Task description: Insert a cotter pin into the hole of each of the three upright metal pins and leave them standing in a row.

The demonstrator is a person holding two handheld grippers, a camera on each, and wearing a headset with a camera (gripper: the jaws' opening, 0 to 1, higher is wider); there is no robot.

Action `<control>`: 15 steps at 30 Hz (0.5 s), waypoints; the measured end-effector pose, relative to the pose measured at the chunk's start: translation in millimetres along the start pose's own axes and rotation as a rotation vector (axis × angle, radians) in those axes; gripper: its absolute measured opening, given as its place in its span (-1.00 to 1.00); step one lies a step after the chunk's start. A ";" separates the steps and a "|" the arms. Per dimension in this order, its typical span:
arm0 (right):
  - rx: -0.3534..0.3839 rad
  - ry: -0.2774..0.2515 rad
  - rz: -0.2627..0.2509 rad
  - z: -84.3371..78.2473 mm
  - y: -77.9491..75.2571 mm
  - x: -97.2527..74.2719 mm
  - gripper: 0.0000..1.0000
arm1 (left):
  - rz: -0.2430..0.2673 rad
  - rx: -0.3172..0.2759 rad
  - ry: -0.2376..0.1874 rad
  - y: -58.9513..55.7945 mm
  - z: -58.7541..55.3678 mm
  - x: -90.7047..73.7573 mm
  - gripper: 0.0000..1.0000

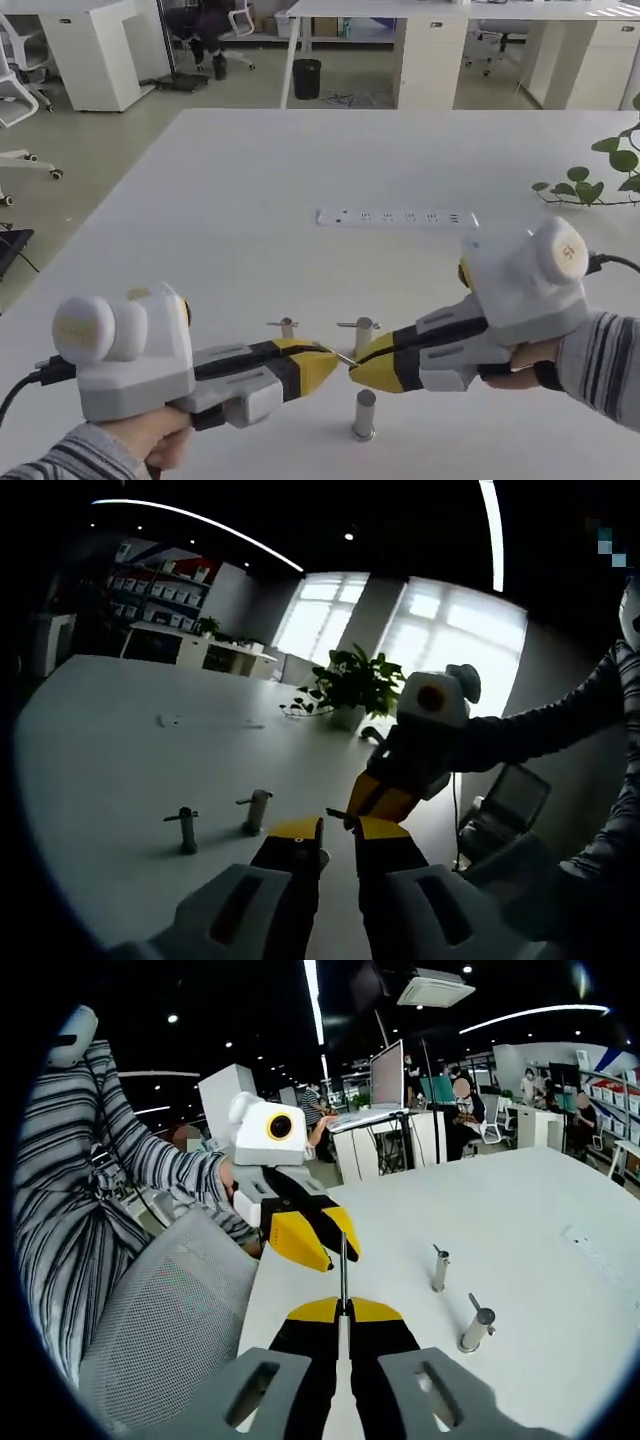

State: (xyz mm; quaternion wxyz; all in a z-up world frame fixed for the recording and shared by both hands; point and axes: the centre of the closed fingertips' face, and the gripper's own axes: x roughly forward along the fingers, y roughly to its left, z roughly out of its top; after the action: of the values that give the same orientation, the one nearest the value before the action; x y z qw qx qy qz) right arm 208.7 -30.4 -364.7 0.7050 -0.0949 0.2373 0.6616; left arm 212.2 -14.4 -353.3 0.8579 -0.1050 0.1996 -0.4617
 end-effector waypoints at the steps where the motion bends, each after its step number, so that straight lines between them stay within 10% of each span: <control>1: -0.003 0.006 -0.012 -2.2 -3.4 -1.9 -1.00 | 0.007 0.011 0.004 1.1 -1.4 0.5 -0.72; 15: -0.053 0.150 -0.071 -42.7 -23.4 -21.7 -1.00 | 0.103 0.209 0.134 5.5 -33.3 12.7 -0.42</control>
State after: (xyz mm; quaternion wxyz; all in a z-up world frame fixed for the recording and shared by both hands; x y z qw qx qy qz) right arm 222.4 -71.2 -396.1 0.7053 -0.1713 0.2683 0.6334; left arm 208.0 -21.8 -388.3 0.8714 0.0263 0.2126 -0.4414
